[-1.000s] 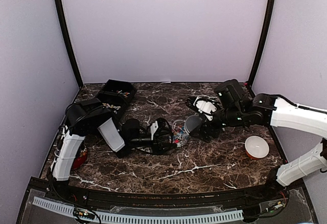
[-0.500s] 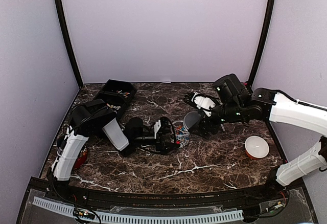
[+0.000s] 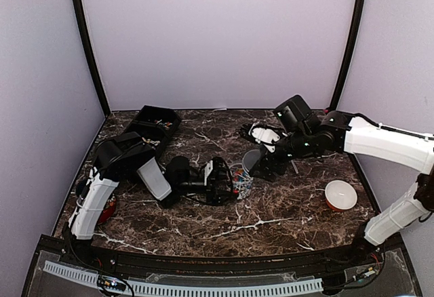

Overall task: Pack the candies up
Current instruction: Pick up the packing box from the center of the board, then place the box lid on the packing box.

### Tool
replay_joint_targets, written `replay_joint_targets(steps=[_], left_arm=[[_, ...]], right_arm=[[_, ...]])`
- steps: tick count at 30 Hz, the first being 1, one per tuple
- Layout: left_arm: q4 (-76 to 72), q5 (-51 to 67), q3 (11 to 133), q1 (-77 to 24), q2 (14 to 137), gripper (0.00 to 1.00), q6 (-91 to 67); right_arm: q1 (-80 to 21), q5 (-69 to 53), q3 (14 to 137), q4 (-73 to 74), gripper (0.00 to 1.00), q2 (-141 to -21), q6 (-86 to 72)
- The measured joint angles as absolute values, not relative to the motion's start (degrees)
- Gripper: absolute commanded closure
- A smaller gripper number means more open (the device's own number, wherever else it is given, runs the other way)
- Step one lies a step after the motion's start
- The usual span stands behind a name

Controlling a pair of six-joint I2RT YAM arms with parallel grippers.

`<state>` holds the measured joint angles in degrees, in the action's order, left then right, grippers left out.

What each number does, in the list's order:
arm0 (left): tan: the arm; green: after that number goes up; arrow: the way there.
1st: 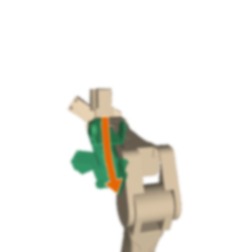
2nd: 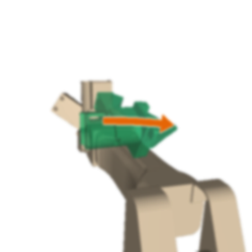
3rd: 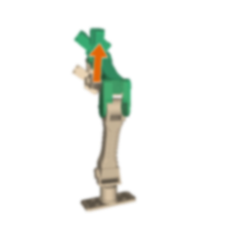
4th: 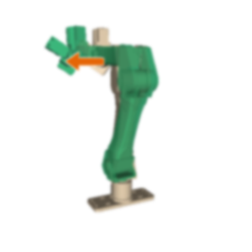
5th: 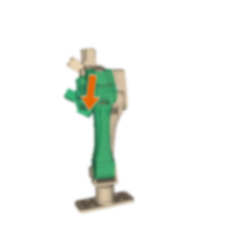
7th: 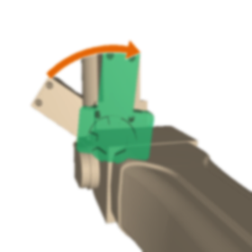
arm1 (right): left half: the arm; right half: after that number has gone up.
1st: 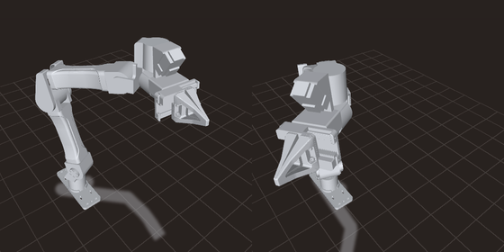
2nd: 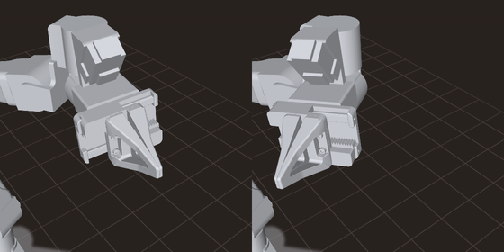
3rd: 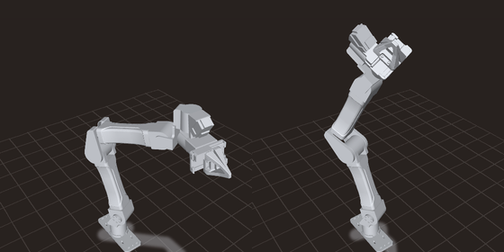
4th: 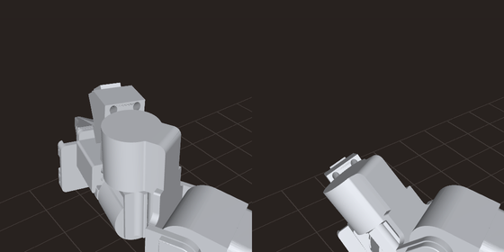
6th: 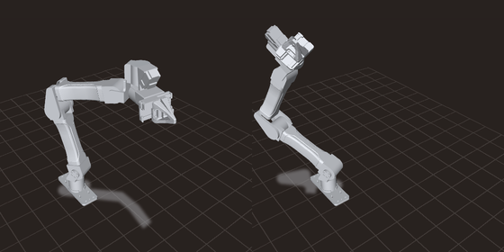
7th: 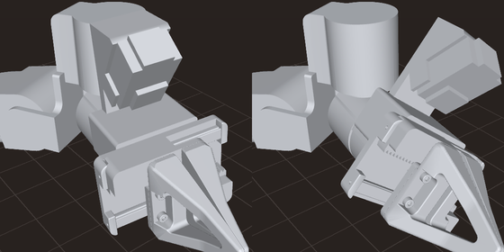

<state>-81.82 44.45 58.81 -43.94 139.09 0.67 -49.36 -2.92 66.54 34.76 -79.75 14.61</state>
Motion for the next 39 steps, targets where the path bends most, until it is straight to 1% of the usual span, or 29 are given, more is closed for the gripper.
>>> replay_joint_targets(steps=[6, 18, 30, 39], left_arm=[[-82.17, 47.81, 58.89, -44.05, 139.17, 0.12, -0.38], [-81.62, 51.53, 60.27, -45.19, 139.7, 0.12, -1.32], [-81.56, 52.71, 60.29, -45.23, 139.72, 0.13, -1.28], [-81.56, 53.1, 60.29, -45.28, 139.72, 0.13, -1.23]], right_arm=[[-46.85, -6.55, 68.47, 34.76, 0.12, -83.64, 16.53], [-46.72, -15.7, 69.19, 34.76, 0.13, -89.19, 19.66], [-46.72, -15.51, 70.87, 34.79, 0.13, -94.13, 20.49], [-46.72, -15.51, 71.57, 34.85, 0.13, -95.31, 20.8]])
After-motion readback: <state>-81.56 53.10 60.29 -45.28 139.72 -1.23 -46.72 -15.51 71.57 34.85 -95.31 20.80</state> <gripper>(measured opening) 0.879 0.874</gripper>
